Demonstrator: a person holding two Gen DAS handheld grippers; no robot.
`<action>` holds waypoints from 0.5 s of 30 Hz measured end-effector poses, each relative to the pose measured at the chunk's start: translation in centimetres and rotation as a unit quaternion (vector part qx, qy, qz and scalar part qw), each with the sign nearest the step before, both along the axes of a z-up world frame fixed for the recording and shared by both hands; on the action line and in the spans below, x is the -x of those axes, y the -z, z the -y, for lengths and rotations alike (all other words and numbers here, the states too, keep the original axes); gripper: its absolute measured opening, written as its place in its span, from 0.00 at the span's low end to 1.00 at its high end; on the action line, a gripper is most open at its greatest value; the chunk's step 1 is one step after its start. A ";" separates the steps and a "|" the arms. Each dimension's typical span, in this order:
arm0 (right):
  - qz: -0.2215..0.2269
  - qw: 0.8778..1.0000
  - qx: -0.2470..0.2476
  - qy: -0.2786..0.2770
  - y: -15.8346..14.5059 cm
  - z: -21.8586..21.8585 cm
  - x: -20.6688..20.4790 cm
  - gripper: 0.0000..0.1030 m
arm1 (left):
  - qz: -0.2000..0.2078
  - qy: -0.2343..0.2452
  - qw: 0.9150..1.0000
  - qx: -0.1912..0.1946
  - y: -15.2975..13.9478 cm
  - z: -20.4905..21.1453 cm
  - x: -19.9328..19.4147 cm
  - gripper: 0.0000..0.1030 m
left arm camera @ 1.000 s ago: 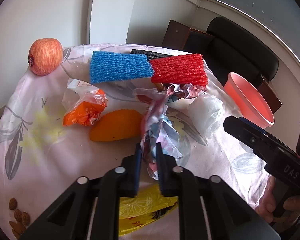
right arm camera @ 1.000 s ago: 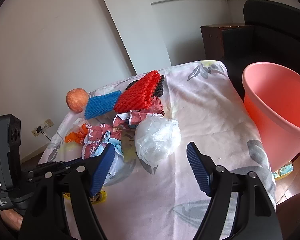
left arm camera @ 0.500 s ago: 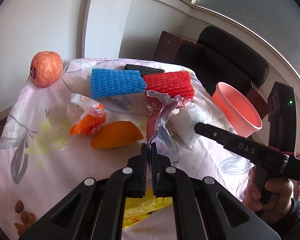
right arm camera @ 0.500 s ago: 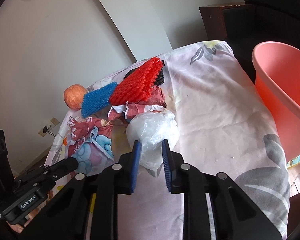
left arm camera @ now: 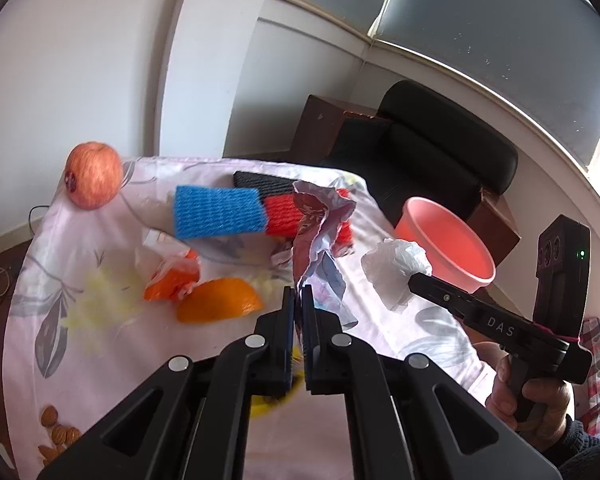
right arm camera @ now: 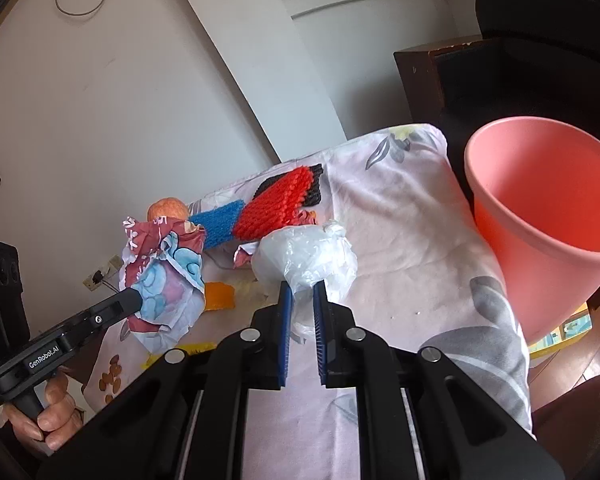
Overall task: Collect trash
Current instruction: 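Carry both items over the pink bin and open both tools to drop them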
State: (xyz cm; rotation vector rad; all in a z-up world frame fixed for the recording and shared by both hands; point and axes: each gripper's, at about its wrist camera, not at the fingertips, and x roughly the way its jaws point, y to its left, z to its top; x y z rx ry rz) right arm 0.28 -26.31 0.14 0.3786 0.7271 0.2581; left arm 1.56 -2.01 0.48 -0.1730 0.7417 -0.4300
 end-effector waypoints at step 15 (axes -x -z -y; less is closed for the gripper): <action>0.045 0.993 0.017 0.109 -2.9 8.1 0.8 0.11 | 0.020 0.085 0.996 0.007 -3.2 9.7 -3.3 0.03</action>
